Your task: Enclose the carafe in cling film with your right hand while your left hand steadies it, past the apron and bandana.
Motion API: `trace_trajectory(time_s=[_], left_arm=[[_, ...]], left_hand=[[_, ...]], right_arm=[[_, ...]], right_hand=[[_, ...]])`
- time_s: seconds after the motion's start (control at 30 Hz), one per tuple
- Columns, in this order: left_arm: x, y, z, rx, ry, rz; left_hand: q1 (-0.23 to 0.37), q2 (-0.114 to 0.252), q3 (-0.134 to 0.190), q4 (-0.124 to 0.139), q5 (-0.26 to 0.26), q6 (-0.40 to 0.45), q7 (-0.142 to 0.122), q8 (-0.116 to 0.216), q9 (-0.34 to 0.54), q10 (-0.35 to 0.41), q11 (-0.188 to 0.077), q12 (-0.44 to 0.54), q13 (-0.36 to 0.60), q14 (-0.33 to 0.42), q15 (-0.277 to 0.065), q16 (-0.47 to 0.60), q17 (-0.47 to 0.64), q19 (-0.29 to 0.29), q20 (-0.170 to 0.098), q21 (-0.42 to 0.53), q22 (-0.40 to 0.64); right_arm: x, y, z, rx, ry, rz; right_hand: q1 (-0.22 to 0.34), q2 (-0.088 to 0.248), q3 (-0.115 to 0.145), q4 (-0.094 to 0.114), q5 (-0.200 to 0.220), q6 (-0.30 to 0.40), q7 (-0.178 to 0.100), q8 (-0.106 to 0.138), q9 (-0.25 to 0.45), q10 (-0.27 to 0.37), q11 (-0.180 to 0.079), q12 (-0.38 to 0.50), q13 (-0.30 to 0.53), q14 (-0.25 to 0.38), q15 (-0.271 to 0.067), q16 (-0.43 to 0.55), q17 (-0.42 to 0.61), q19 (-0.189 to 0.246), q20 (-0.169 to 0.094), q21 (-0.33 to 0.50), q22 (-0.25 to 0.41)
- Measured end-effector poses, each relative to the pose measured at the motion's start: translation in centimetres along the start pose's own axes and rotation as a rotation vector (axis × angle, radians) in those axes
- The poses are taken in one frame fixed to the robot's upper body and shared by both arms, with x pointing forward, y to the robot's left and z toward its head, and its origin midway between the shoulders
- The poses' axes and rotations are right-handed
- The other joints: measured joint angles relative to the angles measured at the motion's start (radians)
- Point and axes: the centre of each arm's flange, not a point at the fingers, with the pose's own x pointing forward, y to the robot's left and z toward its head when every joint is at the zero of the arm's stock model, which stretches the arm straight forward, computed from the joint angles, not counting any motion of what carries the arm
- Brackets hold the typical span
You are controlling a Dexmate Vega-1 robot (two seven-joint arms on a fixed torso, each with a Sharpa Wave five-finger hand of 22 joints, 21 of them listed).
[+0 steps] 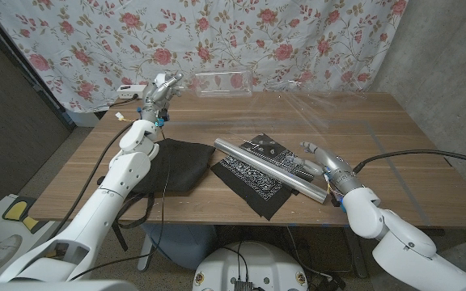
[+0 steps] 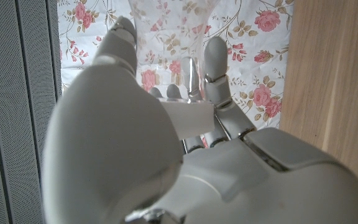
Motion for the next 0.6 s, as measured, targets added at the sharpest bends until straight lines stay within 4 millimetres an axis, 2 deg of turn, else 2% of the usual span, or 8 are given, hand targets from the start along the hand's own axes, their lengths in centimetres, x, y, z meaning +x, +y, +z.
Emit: trace_trajectory(time_s=[0.17, 0.43, 0.53, 0.6], left_arm=[[-0.12, -0.06, 0.07, 0.001, -0.003, -0.003], [-0.26, 0.05, 0.13, 0.001, -0.006, -0.001], [-0.30, 0.10, 0.13, 0.001, -0.006, -0.001], [-0.36, 0.13, 0.12, 0.001, -0.006, 0.000]], left_hand=[[0.000, 0.000, 0.000, 0.000, 0.000, 0.000, 0.000, 0.001, 0.000, 0.000, 0.000, 0.006, 0.000, 0.000, 0.000, 0.002, 0.000, 0.000, 0.000, 0.000, 0.000], [0.000, 0.000, 0.000, 0.000, 0.000, 0.000, 0.000, 0.004, -0.001, 0.000, 0.000, 0.012, 0.000, 0.000, 0.000, 0.004, -0.007, 0.000, 0.000, 0.005, -0.005], [0.000, 0.000, 0.000, 0.000, 0.002, 0.000, 0.000, 0.005, -0.002, 0.000, 0.000, 0.012, -0.001, 0.000, 0.000, 0.006, -0.009, 0.000, 0.000, 0.008, -0.006], [0.000, 0.000, 0.000, 0.000, 0.004, 0.000, 0.000, 0.005, -0.002, 0.000, 0.000, 0.012, -0.001, 0.000, 0.000, 0.006, -0.010, 0.000, 0.000, 0.008, -0.006]], right_arm=[[-0.21, 0.16, 0.13, -0.014, -0.001, 0.002], [-0.49, 0.35, 0.38, -0.046, 0.000, 0.004], [-0.49, 0.30, 0.27, -0.056, 0.005, 0.004], [-0.48, 0.25, 0.16, -0.065, 0.011, 0.003]], right_hand=[[0.006, 0.006, 0.000, 0.000, 0.003, 0.009, -0.001, 0.000, 0.000, 0.011, 0.000, 0.008, 0.002, 0.019, 0.001, 0.010, 0.008, 0.016, -0.015, 0.000, 0.000], [0.028, 0.009, 0.004, -0.004, 0.007, 0.012, -0.002, 0.000, 0.000, 0.030, -0.003, 0.021, 0.009, 0.064, -0.001, 0.040, 0.031, 0.113, -0.034, 0.031, 0.005], [0.032, 0.005, 0.004, -0.004, 0.007, 0.020, -0.002, 0.000, 0.000, 0.038, -0.002, 0.026, 0.014, 0.082, -0.002, 0.050, 0.038, 0.134, -0.041, 0.038, 0.009], [0.036, 0.010, 0.004, -0.004, 0.007, 0.019, -0.001, -0.011, 0.000, 0.041, -0.005, 0.028, 0.015, 0.094, -0.002, 0.057, 0.044, 0.145, -0.049, 0.044, 0.009]])
